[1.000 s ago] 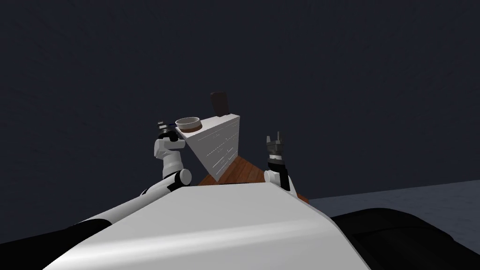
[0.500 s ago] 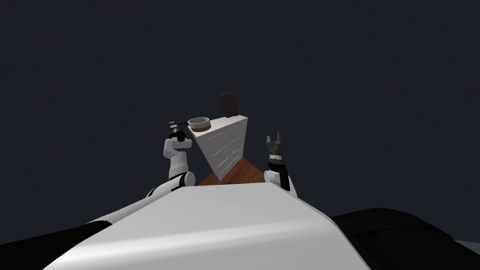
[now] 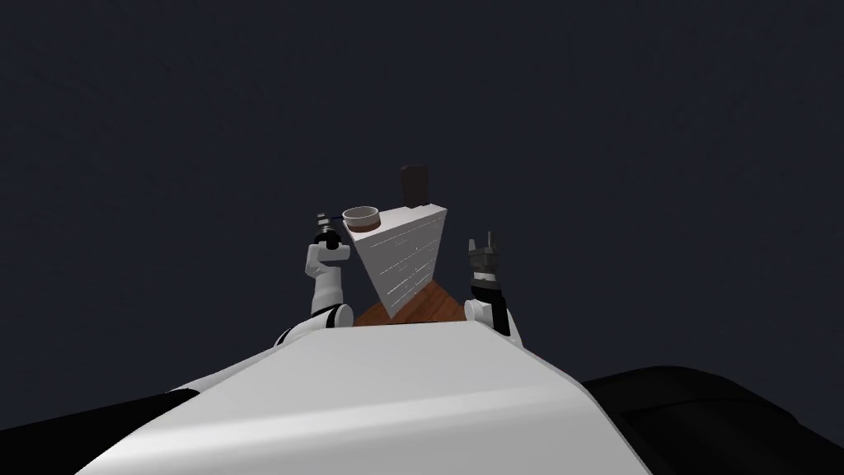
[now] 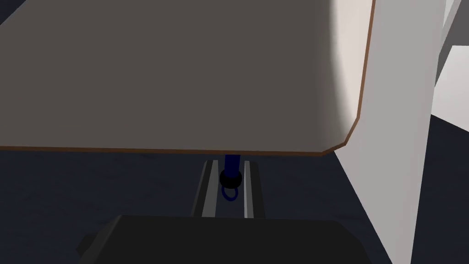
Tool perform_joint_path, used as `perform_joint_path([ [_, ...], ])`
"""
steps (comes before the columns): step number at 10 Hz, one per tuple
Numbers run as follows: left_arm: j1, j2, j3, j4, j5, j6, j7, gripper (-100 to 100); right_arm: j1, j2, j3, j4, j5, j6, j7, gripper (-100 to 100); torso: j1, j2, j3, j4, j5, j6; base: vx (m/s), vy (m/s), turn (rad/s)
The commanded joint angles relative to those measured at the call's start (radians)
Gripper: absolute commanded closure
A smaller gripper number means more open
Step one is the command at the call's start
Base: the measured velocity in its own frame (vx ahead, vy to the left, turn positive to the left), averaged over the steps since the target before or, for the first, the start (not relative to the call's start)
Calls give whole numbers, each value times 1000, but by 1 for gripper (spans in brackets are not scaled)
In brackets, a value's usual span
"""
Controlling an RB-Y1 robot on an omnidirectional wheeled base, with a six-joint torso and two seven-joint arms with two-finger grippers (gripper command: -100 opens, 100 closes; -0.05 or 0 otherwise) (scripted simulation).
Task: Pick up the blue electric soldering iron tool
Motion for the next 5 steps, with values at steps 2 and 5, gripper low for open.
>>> perform_joint_path([
  [2, 26, -46, -72, -51, 51, 15, -45, 100, 0, 0, 0, 0, 0, 0, 0, 0, 0, 1, 0, 0, 0, -1, 63, 11, 232],
  [5, 36, -68, -90, -76, 56, 23, -58, 0, 0, 0, 0, 0, 0, 0, 0, 0, 0, 2, 1, 0, 0, 0, 45, -6, 145],
])
